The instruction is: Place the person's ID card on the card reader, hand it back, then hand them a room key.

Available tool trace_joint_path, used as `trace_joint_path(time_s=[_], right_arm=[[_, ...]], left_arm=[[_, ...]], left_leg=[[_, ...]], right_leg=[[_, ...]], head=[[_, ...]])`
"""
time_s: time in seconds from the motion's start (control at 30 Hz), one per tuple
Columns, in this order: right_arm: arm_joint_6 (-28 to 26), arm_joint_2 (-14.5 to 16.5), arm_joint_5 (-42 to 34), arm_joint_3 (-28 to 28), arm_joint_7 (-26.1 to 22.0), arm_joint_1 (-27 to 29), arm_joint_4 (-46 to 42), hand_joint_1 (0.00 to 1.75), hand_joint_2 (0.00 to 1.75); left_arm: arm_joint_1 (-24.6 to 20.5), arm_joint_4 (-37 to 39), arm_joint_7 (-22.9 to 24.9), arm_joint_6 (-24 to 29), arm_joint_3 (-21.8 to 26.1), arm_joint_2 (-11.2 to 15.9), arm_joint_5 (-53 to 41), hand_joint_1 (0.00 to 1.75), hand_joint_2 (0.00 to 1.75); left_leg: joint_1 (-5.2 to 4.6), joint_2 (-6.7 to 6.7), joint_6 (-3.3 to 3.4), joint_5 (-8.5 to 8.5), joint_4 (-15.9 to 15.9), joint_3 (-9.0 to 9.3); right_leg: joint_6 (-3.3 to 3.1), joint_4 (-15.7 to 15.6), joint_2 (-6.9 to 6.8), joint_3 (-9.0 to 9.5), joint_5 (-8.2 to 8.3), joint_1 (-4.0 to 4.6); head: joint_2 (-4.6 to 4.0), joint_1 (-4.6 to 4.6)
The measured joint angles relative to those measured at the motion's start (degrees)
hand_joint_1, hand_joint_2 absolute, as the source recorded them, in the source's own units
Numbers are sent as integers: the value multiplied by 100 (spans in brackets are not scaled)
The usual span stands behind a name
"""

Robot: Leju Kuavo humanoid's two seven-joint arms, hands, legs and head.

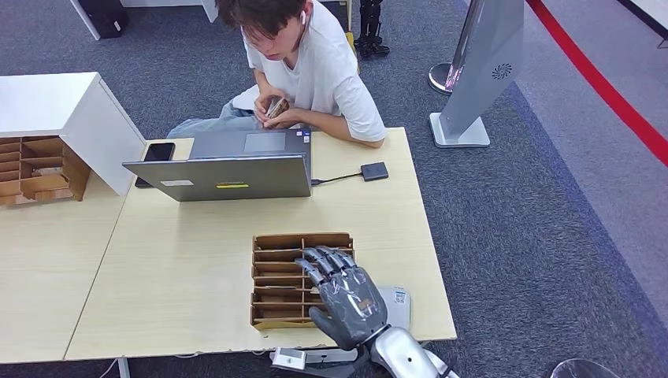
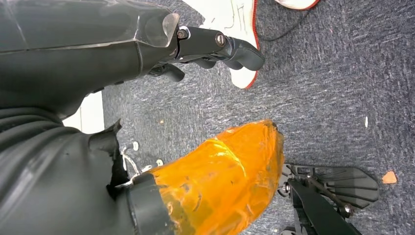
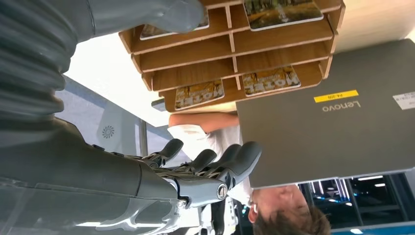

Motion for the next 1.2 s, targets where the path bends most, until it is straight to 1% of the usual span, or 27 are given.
trace_joint_path(time_s=[0.2,0.57,1.07,1.2], right_arm=[[8,29,-31,32,0,-5,135,47,175],[10,92,-66,33,19,-18,453,58,175],[5,181,-70,-4,132,-23,676,59,175],[5,191,-68,-31,157,-29,710,63,175]], left_arm=[[-2,0,0,1,2,0,-25,0,0],[-22,30,7,2,46,2,-55,0,0],[-36,46,17,2,48,3,-115,0,0],[-37,48,17,2,48,4,-127,0,0]], left_leg=[[0,0,0,0,0,0],[0,0,0,0,0,0],[0,0,0,0,0,0],[0,0,0,0,0,0]], right_leg=[[0,0,0,0,0,0],[0,0,0,0,0,0],[0,0,0,0,0,0],[0,0,0,0,0,0]], head=[[0,0],[0,1],[0,0],[0,1]])
